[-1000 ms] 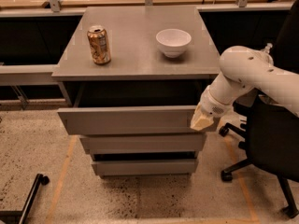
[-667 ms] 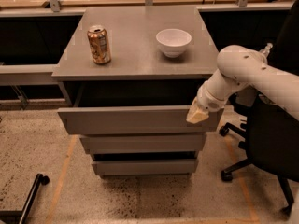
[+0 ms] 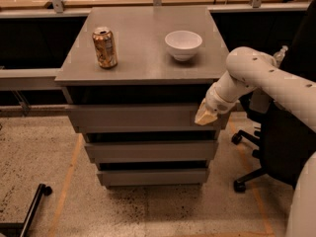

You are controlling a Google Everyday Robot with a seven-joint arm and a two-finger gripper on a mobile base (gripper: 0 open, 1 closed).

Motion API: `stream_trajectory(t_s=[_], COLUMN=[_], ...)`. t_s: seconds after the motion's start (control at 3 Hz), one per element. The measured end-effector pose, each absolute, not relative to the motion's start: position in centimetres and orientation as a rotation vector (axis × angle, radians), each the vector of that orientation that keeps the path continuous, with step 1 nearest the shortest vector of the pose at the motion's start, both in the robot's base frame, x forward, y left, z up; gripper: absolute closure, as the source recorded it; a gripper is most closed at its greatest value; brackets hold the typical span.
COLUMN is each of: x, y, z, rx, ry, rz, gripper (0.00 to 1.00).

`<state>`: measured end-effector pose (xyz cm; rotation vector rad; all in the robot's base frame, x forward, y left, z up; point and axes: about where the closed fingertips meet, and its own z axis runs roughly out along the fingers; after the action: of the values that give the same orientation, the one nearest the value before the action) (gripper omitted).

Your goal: Close top drawer

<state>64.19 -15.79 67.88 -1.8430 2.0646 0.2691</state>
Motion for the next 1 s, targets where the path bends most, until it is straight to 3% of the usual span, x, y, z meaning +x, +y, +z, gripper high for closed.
stream_trajectory(t_s=[1.0], x=[64.04], y=[-15.41], z=[67.16], rx=[-1.853], ry=[2.066], rz=[0.284], gripper=[0.12])
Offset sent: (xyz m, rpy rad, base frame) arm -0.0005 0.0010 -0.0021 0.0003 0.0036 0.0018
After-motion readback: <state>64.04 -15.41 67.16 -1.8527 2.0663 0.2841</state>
